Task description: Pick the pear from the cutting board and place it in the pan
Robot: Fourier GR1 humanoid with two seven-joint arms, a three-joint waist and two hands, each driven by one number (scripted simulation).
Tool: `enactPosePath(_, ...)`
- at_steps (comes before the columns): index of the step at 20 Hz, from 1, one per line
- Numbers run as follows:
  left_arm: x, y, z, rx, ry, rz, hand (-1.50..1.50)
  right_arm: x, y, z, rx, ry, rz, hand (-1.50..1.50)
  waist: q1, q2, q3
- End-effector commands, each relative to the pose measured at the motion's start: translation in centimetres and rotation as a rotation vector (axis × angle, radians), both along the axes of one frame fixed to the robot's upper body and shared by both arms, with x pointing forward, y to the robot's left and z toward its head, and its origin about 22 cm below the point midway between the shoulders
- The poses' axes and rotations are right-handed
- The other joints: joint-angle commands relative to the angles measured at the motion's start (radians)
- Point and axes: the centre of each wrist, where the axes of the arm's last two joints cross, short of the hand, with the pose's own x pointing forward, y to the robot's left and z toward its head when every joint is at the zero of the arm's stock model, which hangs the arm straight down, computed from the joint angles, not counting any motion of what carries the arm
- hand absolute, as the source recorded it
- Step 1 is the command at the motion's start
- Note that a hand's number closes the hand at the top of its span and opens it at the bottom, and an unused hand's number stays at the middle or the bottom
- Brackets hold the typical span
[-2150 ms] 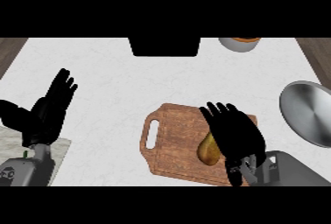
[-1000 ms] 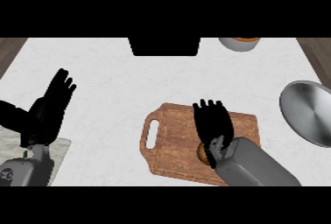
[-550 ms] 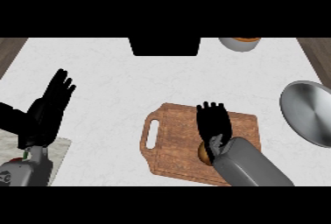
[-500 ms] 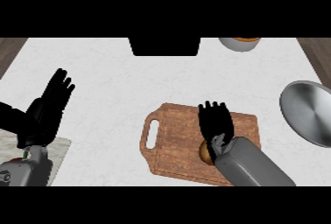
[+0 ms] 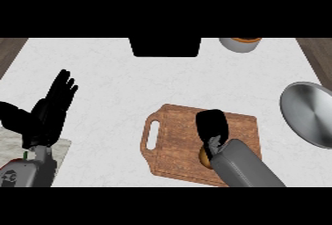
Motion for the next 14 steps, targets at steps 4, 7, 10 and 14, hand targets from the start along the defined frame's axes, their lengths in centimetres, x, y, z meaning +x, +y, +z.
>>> enactPosePath(4, 1.5, 0.2, 0.6, -0.005, -0.005, 0.001, 0.0, 0.6, -1.5, -2.1, 0.03, -0.04, 0.084, 1.5, -0.001, 0.007, 0.005)
enactPosePath(7, 1.0, 0.1, -1.2, -0.018, -0.008, -0.005, 0.0, 0.6, -2.1, -3.4, 0.054, -0.05, 0.072, 1.5, 0.0, 0.008, 0.005)
enactPosePath(10, 0.2, 0.7, -0.2, -0.017, 0.006, -0.005, 0.0, -0.4, -0.3, -3.2, 0.092, -0.061, 0.083, 1.5, 0.001, 0.006, 0.005)
enactPosePath(14, -0.8, -0.5, 0.3, 0.008, -0.006, -0.001, 0.0, 0.0, -2.1, -1.4, 0.156, -0.095, 0.058, 1.5, -0.001, 0.004, 0.005)
